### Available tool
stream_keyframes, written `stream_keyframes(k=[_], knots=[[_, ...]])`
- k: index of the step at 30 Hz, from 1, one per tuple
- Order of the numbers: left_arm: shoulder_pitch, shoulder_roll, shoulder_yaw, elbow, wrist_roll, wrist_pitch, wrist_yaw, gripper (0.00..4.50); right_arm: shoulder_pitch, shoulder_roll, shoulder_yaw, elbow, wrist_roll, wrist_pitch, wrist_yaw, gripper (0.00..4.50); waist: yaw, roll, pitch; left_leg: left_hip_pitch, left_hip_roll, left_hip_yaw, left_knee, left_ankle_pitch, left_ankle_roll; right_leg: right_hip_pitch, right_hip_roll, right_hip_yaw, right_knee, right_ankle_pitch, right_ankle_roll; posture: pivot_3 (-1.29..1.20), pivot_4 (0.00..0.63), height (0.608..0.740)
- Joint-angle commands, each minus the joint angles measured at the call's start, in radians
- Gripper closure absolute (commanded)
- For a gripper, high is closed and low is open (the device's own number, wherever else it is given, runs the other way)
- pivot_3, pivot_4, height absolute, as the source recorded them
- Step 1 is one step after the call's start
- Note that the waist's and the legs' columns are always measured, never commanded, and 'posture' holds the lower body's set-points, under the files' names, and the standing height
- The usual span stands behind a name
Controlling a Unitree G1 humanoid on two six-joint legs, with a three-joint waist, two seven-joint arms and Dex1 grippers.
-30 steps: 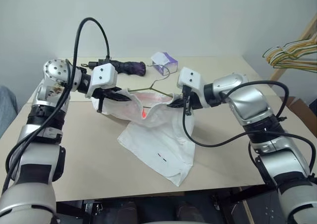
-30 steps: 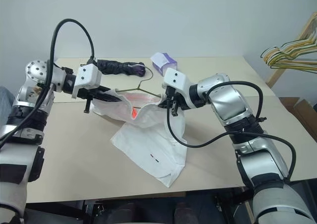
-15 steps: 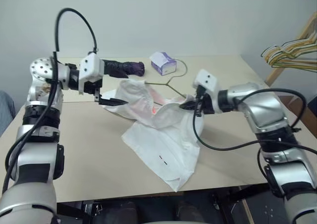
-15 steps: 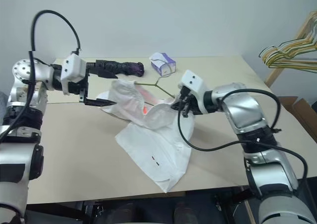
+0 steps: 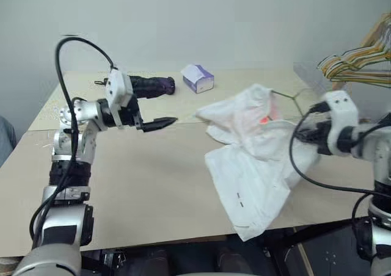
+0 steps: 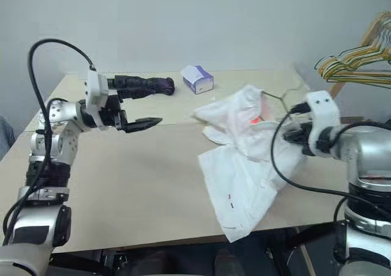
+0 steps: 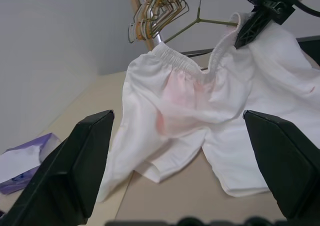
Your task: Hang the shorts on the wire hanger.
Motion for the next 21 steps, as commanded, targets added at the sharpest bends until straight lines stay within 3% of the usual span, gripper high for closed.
stream_keyframes(k=[1, 6, 11, 15, 21], knots=[[-0.008, -0.01, -0.009, -0.087, -0.026, 0.026, 0.024, 0.04, 0.014, -0.031, -0.157, 0.028, -0.011, 0.008, -0.104, 4.5, -0.012, 0.0, 0.0, 0.0, 0.0, 0.0, 0.0, 0.0, 0.0, 0.0, 0.0, 0.0, 0.0, 0.0, 0.0, -0.21, 0.0, 0.74], [-0.009, -0.022, -0.011, -0.133, -0.052, 0.067, 0.043, 0.04, -0.053, -0.003, -0.355, 0.155, -0.054, 0.008, -0.283, 4.5, -0.062, 0.009, -0.005, 0.002, 0.0, -0.001, 0.0, 0.0, 0.0, 0.002, 0.0, 0.002, 0.0, 0.0, 0.0, -0.24, 0.0, 0.74], [0.006, -0.035, -0.029, -0.169, -0.055, 0.086, 0.06, 0.04, -0.176, -0.017, -0.468, 0.262, -0.15, 0.008, -0.438, 4.5, -0.11, 0.02, -0.011, 0.006, -0.002, -0.005, -0.003, -0.001, 0.001, 0.006, -0.001, 0.005, -0.001, -0.001, 0.001, -0.24, 0.0, 0.74], [0.029, -0.035, -0.035, -0.2, -0.065, 0.102, 0.069, 0.04, -0.294, -0.061, -0.497, 0.393, -0.21, -0.013, -0.516, 4.5, -0.139, 0.022, -0.011, 0.019, -0.002, -0.005, -0.007, -0.002, 0.002, 0.018, -0.001, 0.006, -0.005, -0.002, 0.003, -0.25, 0.0, 0.74], [0.052, -0.035, -0.03, -0.23, -0.086, 0.105, 0.066, 0.04, -0.455, -0.105, -0.497, 0.703, -0.237, -0.223, -0.625, 4.5, -0.184, 0.023, -0.011, 0.027, -0.002, -0.005, -0.008, -0.004, 0.006, 0.028, -0.001, 0.007, -0.01, -0.002, 0.003, -0.24, 0.0, 0.74]])
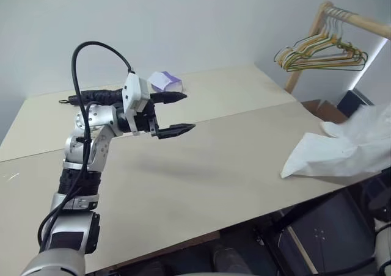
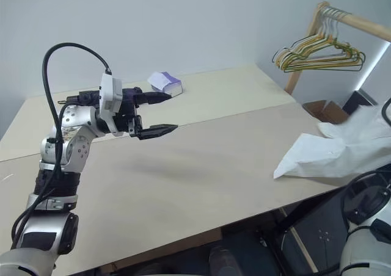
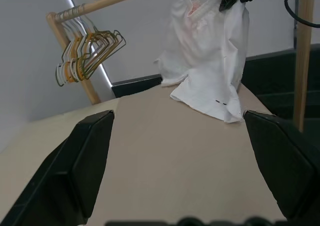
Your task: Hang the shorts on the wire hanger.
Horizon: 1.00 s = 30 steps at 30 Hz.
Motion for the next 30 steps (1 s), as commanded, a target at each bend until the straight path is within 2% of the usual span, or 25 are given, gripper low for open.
stream_keyframes(k=[1, 10, 15, 21, 27, 30], knots=[[-0.004, 0.004, 0.016, -0.039, -0.027, 0.003, 0.012, 0.04, -0.101, -0.045, -0.036, 0.146, 0.007, -0.154, -0.061, 4.5, -0.012, 0.001, 0.001, 0.002, 0.0, 0.0, 0.0, -0.001, 0.001, 0.003, 0.0, 0.0, -0.001, -0.001, 0.001, -0.24, 0.0, 0.74], [0.038, 0.019, 0.011, -0.08, -0.025, -0.001, 0.03, 0.04, -0.238, -0.212, -0.012, 0.654, 0.076, -0.47, -0.091, 4.5, -0.018, 0.005, 0.004, 0.007, -0.001, 0.002, -0.007, -0.001, 0.001, 0.006, -0.001, 0.003, -0.007, -0.001, 0.001, -0.21, 0.0, 0.74], [0.047, 0.027, 0.016, -0.094, -0.028, 0.0, 0.033, 0.04, -0.245, -0.251, -0.005, 0.813, 0.12, -0.546, -0.102, 4.5, -0.019, 0.004, 0.005, 0.01, -0.002, 0.004, -0.009, -0.001, 0.001, 0.007, 0.0, 0.008, -0.007, -0.001, 0.003, -0.2, 0.0, 0.74], [0.061, 0.028, 0.036, -0.127, -0.07, 0.005, 0.027, 0.04, -0.217, -0.247, 0.033, 0.882, 0.143, -0.581, -0.125, 4.5, -0.019, 0.002, 0.006, 0.013, -0.002, 0.006, -0.01, -0.001, 0.001, 0.009, 0.001, 0.012, -0.008, -0.003, 0.007, -0.19, 0.0, 0.74], [0.063, 0.028, 0.047, -0.14, -0.116, 0.011, 0.032, 0.0, -0.229, -0.253, 0.121, 0.862, 0.141, -0.598, -0.143, 2.58, -0.014, 0.002, 0.007, 0.013, -0.003, 0.006, -0.01, -0.001, 0.001, 0.009, 0.0, 0.013, -0.009, -0.002, 0.008, -0.18, 0.0, 0.74], [0.06, 0.023, 0.05, -0.14, -0.134, 0.011, 0.034, 0.0, -0.251, -0.254, 0.151, 0.835, 0.149, -0.588, -0.148, 1.44, -0.015, 0.002, 0.007, 0.013, -0.003, 0.007, -0.01, -0.001, 0.001, 0.009, 0.0, 0.014, -0.009, -0.002, 0.008, -0.19, 0.0, 0.74]])
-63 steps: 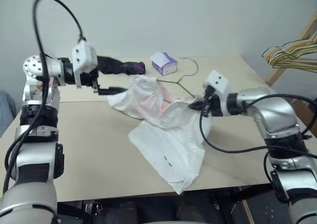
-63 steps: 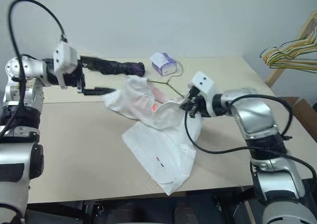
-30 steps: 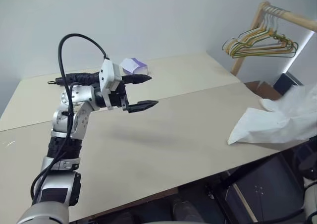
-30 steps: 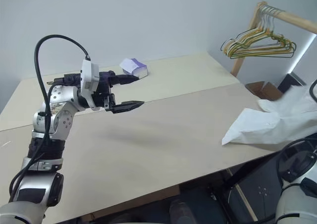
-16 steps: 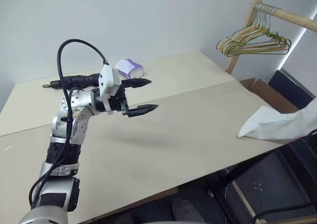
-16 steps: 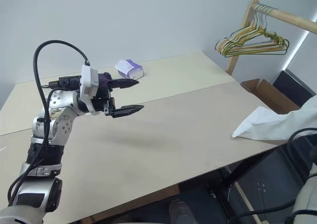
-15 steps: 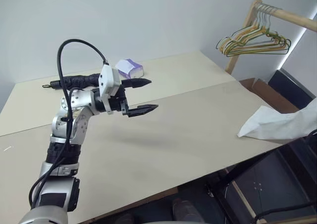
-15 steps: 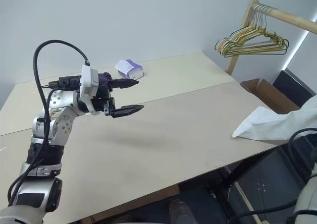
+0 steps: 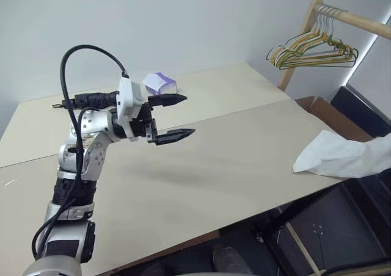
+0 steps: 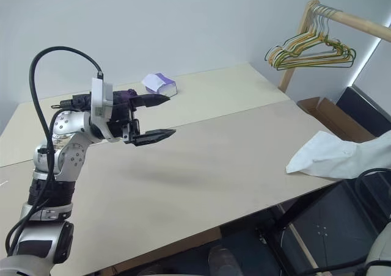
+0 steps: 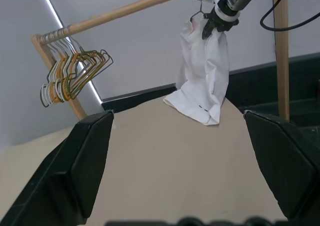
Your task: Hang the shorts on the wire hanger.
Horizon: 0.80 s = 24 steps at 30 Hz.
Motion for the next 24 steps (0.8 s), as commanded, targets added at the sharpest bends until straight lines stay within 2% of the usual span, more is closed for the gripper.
stream_keyframes(k=[1, 4, 7, 10, 14, 16, 19, 24], knots=[[-0.011, -0.002, 0.028, -0.028, -0.03, 0.001, 0.01, 0.0, -0.051, -0.016, 0.034, -0.068, 0.017, -0.004, -0.012, 1.08, -0.001, 0.0, 0.0, 0.0, 0.0, 0.0, 0.0, 0.0, 0.0, 0.0, 0.0, 0.0, 0.0, 0.0, 0.0, -0.19, 0.0, 0.74], [-0.013, -0.005, 0.024, -0.024, -0.028, -0.006, 0.012, 0.0, -0.06, -0.01, 0.062, -0.102, 0.016, 0.02, -0.017, 0.04, -0.001, 0.001, 0.0, 0.0, 0.0, 0.001, 0.0, 0.0, 0.0, 0.0, 0.0, 0.001, 0.0, 0.0, 0.001, -0.19, 0.0, 0.74], [-0.016, -0.009, 0.026, -0.025, -0.033, -0.004, 0.014, 0.0, -0.055, 0.005, 0.085, -0.201, 0.008, 0.039, -0.049, 0.04, 0.0, 0.001, 0.0, 0.0, 0.0, 0.001, 0.0, 0.0, 0.0, 0.0, 0.0, 0.001, 0.0, 0.0, 0.001, -0.19, 0.0, 0.74], [-0.017, -0.011, 0.027, -0.027, -0.033, -0.003, 0.017, 0.0, 0.034, 0.055, 0.145, -0.473, -0.043, 0.06, -0.101, 0.04, 0.001, 0.002, 0.0, 0.0, 0.0, 0.002, 0.0, 0.0, 0.0, -0.001, 0.0, 0.003, 0.0, 0.0, 0.001, -0.19, 0.0, 0.74], [-0.013, -0.019, 0.032, -0.032, -0.042, -0.003, 0.025, 0.0, 0.154, 0.149, 0.128, -0.851, -0.047, 0.124, -0.128, 0.04, 0.001, 0.003, 0.0, 0.0, 0.0, 0.002, -0.001, 0.0, 0.0, -0.003, 0.001, 0.005, 0.001, 0.0, 0.003, -0.19, 0.0, 0.74], [-0.014, -0.026, 0.04, -0.035, -0.055, 0.002, 0.029, 0.0, 0.235, 0.169, 0.204, -1.004, -0.113, 0.124, -0.148, 0.04, 0.004, 0.003, 0.0, 0.0, 0.0, 0.002, -0.001, 0.0, 0.0, -0.003, 0.001, 0.006, 0.002, 0.001, 0.003, -0.19, 0.0, 0.74], [-0.011, -0.02, 0.047, -0.037, -0.074, 0.024, 0.035, 0.0, 0.301, 0.175, 0.254, -1.116, -0.145, 0.093, -0.118, 0.04, 0.011, 0.003, 0.0, 0.0, 0.0, 0.002, -0.001, 0.0, 0.0, -0.003, 0.001, 0.006, 0.001, 0.001, 0.004, -0.18, 0.0, 0.74], [0.027, 0.013, 0.061, -0.046, -0.049, 0.021, 0.054, 0.0, 0.382, 0.176, 0.354, -1.196, -0.21, -0.079, -0.058, 0.04, 0.027, 0.003, 0.0, 0.0, 0.0, 0.003, -0.001, 0.0, 0.0, -0.003, 0.001, 0.007, 0.001, 0.001, 0.004, -0.14, 0.0, 0.74]])
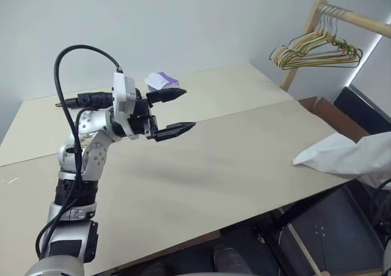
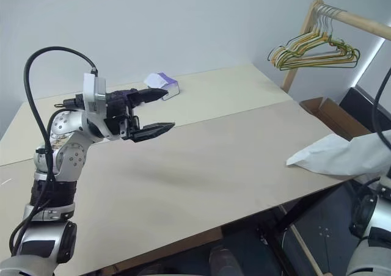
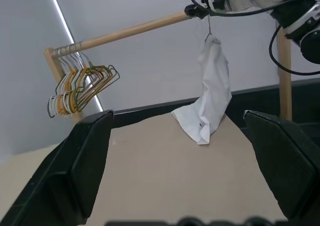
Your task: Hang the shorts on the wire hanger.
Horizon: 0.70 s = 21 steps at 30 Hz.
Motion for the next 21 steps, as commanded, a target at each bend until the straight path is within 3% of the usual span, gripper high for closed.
stream_keyframes(k=[1, 7, 14, 21], knots=[[0.026, 0.041, 0.043, -0.043, 0.004, 0.008, 0.031, 0.0, 0.004, 0.001, 0.065, -0.085, -0.039, -0.103, 0.051, 0.04, 0.003, 0.0, 0.0, 0.0, 0.0, 0.0, 0.0, 0.0, 0.0, 0.0, 0.0, 0.0, 0.0, 0.0, 0.0, -0.14, 0.0, 0.74], [0.138, 0.111, 0.111, -0.132, -0.022, 0.054, 0.086, 0.0, 0.044, 0.089, 0.173, -0.185, -0.005, -0.232, 0.22, 0.04, 0.016, -0.002, 0.001, 0.001, 0.001, 0.0, 0.0, 0.0, 0.0, 0.0, 0.001, 0.001, 0.0, 0.0, 0.0, -0.06, 0.0, 0.74], [0.313, 0.159, 0.159, -0.2, 0.033, 0.059, 0.164, 0.0, 0.139, 0.126, 0.371, -0.292, 0.02, -0.287, 0.486, 0.04, 0.093, -0.006, 0.003, 0.0, 0.001, 0.0, 0.0, 0.0, 0.0, -0.001, 0.001, 0.0, 0.0, 0.004, -0.005, 0.0, 0.0, 0.74], [0.435, 0.189, 0.169, -0.22, 0.064, 0.077, 0.217, 0.0, 0.255, 0.139, 0.488, -0.393, 0.072, -0.276, 0.716, 0.04, 0.182, -0.011, 0.005, -0.002, 0.001, 0.0, 0.0, 0.0, 0.0, -0.004, 0.0, -0.003, -0.001, 0.004, -0.005, 0.07, 0.0, 0.74]])
